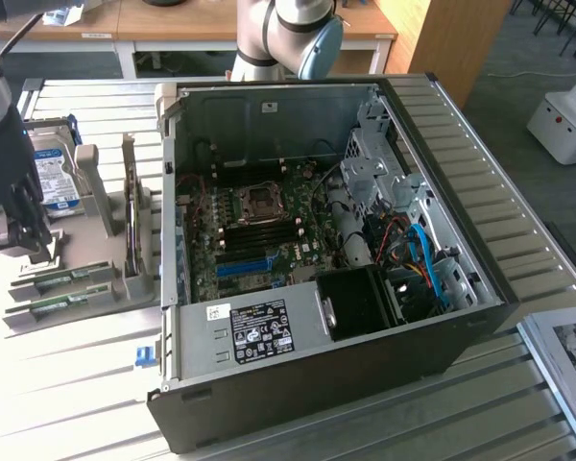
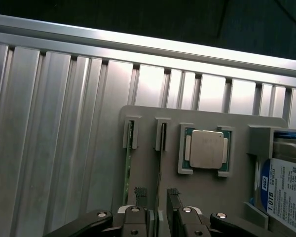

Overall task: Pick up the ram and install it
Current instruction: 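Pick up the ram and move it above insertion slot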

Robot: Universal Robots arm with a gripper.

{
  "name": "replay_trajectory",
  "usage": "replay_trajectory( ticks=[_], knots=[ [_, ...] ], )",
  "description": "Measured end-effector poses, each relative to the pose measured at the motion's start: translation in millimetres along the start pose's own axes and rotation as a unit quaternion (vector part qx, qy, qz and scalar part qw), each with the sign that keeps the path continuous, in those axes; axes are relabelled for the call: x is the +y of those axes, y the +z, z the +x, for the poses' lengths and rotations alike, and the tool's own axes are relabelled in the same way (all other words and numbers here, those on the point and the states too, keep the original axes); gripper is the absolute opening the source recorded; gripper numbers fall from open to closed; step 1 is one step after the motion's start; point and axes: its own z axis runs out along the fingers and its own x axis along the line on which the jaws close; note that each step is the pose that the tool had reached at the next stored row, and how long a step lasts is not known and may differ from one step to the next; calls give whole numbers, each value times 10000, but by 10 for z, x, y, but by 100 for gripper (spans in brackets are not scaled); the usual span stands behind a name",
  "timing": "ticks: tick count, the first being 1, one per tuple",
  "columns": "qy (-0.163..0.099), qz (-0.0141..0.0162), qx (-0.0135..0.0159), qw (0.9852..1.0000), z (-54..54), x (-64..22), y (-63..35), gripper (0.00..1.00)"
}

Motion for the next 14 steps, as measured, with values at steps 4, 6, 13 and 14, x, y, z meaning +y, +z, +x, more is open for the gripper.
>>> replay_trajectory(
  ticks=[4,6,13,14],
  knots=[
    [1,0,-1,10000,3,-2,72,30],
    [0,1,0,10000,65,4,70,30],
    [0,0,0,10000,181,19,68,30],
    [0,0,0,10000,198,21,69,30]
  ],
)
